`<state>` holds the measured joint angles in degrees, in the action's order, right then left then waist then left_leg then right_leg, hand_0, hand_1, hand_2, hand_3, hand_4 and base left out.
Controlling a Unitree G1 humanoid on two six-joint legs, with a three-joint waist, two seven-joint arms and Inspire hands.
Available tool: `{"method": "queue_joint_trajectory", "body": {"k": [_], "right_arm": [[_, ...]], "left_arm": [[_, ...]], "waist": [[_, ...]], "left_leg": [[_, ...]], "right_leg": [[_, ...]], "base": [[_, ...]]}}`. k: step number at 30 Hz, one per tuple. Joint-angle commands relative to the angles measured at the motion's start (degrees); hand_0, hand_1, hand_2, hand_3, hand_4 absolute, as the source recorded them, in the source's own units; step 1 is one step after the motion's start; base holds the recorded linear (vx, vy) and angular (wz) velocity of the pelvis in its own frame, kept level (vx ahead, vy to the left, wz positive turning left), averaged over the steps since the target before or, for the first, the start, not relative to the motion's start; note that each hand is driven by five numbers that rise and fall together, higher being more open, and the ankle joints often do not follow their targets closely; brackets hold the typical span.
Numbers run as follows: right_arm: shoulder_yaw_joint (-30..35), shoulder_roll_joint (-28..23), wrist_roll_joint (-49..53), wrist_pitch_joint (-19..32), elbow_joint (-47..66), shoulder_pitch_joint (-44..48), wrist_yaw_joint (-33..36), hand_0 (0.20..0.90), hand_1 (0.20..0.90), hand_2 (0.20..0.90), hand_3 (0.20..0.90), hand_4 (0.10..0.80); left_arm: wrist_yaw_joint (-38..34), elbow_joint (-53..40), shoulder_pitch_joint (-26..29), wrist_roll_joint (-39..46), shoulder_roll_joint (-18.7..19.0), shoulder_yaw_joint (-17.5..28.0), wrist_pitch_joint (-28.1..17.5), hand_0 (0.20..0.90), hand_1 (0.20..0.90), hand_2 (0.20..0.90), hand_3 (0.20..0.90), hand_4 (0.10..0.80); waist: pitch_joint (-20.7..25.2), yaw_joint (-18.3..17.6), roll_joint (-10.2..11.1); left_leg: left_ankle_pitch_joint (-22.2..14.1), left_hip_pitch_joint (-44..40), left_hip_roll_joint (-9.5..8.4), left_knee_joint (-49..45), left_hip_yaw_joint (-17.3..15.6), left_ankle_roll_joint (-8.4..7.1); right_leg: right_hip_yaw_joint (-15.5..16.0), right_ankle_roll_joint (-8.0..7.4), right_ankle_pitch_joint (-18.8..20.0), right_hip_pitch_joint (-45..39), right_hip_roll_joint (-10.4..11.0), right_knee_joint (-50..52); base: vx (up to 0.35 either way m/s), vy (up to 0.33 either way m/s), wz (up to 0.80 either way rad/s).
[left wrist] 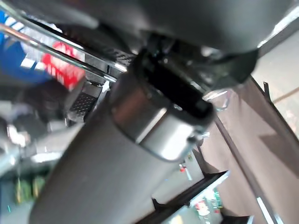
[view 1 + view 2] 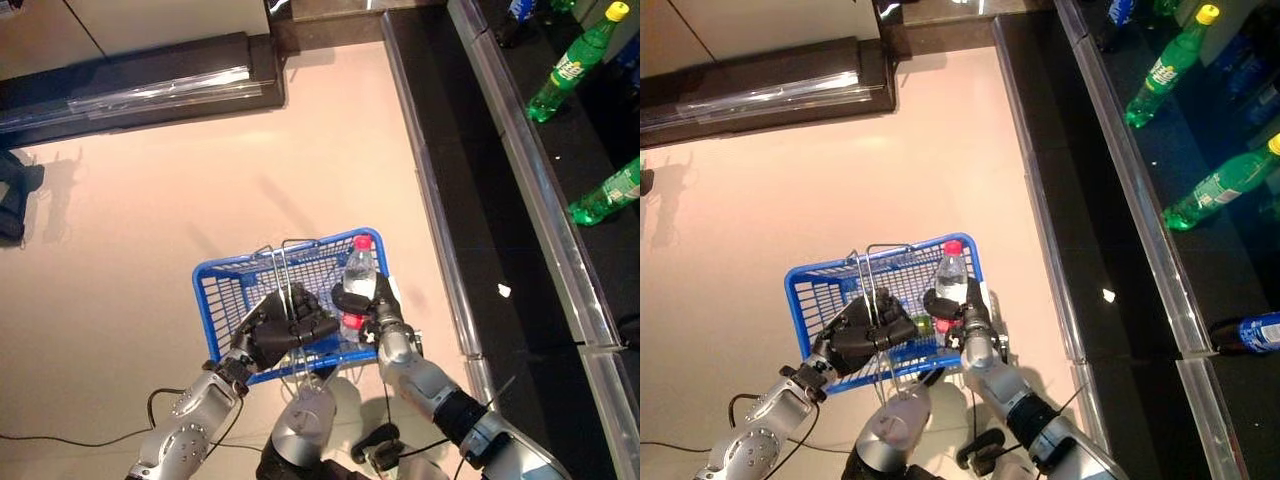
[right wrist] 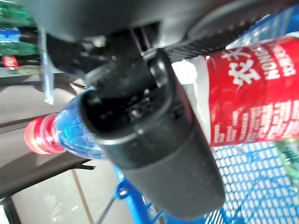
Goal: Pick up the drink and place into the basket.
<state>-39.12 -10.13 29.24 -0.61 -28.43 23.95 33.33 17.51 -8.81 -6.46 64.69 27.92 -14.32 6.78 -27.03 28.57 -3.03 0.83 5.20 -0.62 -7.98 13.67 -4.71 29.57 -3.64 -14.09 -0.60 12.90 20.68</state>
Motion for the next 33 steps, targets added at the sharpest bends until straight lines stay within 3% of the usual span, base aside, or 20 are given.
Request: {"method": "queue_joint_trajectory", "body": {"k": [1, 4, 9, 15, 22, 27, 33], "right_arm": [[-3.71, 9.32, -2.34, 8.62, 3.11, 5.0, -1.7, 0.3, 0.3, 0.3, 0.2, 0.1], [-4.0, 10.53, -2.04, 8.41, 2.19, 6.45, -1.2, 0.3, 0.3, 0.3, 0.2, 0.1], [-3.97, 11.09, 0.29, 8.17, 0.41, 7.72, -0.97, 0.3, 0.3, 0.3, 0.2, 0.1], [-2.67, 11.2, 5.36, 7.54, -2.71, 7.34, -1.93, 0.3, 0.3, 0.3, 0.2, 0.1], [1.8, 11.84, 11.24, 6.7, -12.34, 9.36, -3.91, 0.3, 0.3, 0.3, 0.2, 0.1], [5.68, 12.94, 27.01, 8.2, -17.95, 11.33, -10.43, 0.3, 0.3, 0.3, 0.2, 0.1], [9.34, 13.64, 38.1, 9.11, -20.67, 13.95, -14.58, 0.3, 0.3, 0.3, 0.2, 0.1]], "left_arm": [[15.4, -21.81, 6.65, 7.41, -4.47, -1.73, -5.4, 0.3, 0.3, 0.3, 0.2, 0.1], [14.99, -23.3, 8.4, 7.77, -5.61, -4.52, -2.83, 0.3, 0.3, 0.3, 0.2, 0.1], [14.09, -23.19, 10.27, 6.83, -5.87, -6.93, -3.8, 0.3, 0.3, 0.3, 0.2, 0.1], [12.36, -22.94, 11.14, 6.67, -5.45, -6.68, -5.4, 0.3, 0.3, 0.3, 0.2, 0.1], [12.63, -23.37, 12.68, 7.36, -4.7, -5.42, -4.22, 0.3, 0.3, 0.3, 0.2, 0.1], [12.0, -24.26, 14.74, 8.08, -3.67, -5.37, -3.23, 0.3, 0.3, 0.3, 0.2, 0.1], [11.95, -24.5, 16.11, 8.14, -3.52, -5.01, -2.36, 0.3, 0.3, 0.3, 0.2, 0.1]], "waist": [[10.0, -0.07, 0.36], [9.66, -0.13, 0.48], [9.27, -0.3, 0.61], [8.64, -0.47, 0.58], [7.24, 0.38, 0.7], [6.07, 0.76, 0.96], [5.07, 0.65, 1.08]], "left_leg": [[1.3, 3.19, -2.19, -2.05, 3.5, -0.11], [1.55, 3.23, -2.35, -1.62, 3.52, 0.06], [1.74, 3.65, -2.64, -1.55, 3.24, 0.4], [1.84, 4.09, -2.74, -1.31, 2.84, 0.69], [1.89, 4.81, -3.01, -1.12, 2.97, 1.16], [1.86, 4.74, -2.97, -0.78, 3.08, 1.45], [1.67, 4.82, -3.01, -0.67, 2.66, 1.83]], "right_leg": [[0.9, 0.73, 7.16, -4.2, -2.8, -6.92], [1.06, 0.51, 7.37, -3.96, -2.63, -6.7], [1.15, 0.25, 7.71, -3.43, -2.25, -6.35], [1.13, -0.02, 7.97, -2.68, -1.85, -6.13], [1.73, -0.23, 8.12, -1.64, -1.24, -5.16], [1.82, -0.3, 8.12, -1.29, -1.13, -4.56], [1.53, -0.35, 8.28, -0.64, -1.0, -4.21]], "base": [[0.0, 0.0, 0.0], [0.008, 0.018, 0.02], [0.019, 0.03, 0.03], [0.001, 0.005, 0.0], [0.008, -0.001, 0.03], [0.018, -0.013, 0.03], [0.003, 0.007, 0.0]]}}
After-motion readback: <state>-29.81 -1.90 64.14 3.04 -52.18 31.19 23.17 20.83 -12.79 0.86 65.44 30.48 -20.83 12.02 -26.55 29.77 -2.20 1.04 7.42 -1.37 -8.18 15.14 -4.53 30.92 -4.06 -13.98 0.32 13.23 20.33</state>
